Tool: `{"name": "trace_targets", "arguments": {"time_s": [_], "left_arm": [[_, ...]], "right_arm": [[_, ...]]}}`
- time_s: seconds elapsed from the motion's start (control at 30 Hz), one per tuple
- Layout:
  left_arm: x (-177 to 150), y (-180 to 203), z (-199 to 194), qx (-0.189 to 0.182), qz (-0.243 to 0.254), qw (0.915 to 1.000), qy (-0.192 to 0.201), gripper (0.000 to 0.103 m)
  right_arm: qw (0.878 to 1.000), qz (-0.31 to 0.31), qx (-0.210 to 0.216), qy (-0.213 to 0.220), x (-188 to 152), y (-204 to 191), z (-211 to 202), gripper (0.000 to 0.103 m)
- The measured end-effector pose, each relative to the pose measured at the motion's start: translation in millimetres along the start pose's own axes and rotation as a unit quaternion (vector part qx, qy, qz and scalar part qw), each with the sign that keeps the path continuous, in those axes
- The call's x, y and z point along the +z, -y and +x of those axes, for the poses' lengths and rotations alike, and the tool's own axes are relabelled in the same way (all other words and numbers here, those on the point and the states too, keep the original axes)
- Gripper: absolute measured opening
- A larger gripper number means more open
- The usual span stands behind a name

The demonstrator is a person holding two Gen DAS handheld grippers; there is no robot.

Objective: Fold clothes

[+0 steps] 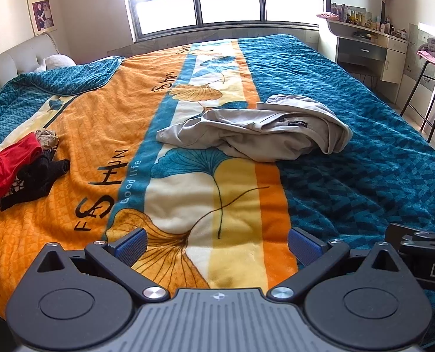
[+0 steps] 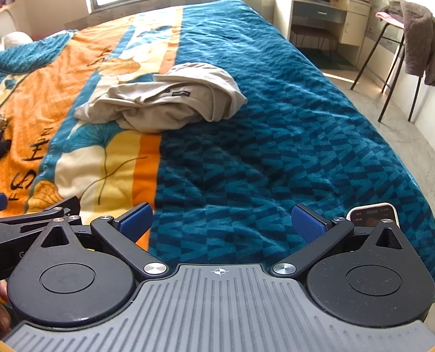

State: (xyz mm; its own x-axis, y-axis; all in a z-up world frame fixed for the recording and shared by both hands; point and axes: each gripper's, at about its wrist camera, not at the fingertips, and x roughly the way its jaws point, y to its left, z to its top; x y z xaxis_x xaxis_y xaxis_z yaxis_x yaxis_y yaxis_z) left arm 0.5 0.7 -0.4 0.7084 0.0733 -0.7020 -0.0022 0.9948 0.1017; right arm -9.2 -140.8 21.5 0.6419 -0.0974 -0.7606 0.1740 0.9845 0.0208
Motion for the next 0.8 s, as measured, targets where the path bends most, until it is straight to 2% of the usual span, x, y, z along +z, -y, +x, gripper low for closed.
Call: {"name": "trace_targets", "arguments": {"time_s": [0.2, 0.3, 0.8], "left_arm": [[2.8, -0.7, 8.2, -0.002, -0.010, 0.9998, -0.019, 0.102], [-1.6, 1.5, 5.0, 0.005, -0.006, 1.0000, -0.006, 0.102], [-1.1, 1.5, 2.7, 0.009, -0.015, 0.9998, -0.008, 0.102]], "right_arm": [[1.000, 0.000, 0.000, -0.001, -0.6, -0.2, 2.8, 0.103], [1.000, 0.000, 0.000, -0.001, -0.9, -0.3, 4.2, 0.103], [1.000, 0.000, 0.001, 0.002, -1.4, -0.4, 4.5, 0.103]]}}
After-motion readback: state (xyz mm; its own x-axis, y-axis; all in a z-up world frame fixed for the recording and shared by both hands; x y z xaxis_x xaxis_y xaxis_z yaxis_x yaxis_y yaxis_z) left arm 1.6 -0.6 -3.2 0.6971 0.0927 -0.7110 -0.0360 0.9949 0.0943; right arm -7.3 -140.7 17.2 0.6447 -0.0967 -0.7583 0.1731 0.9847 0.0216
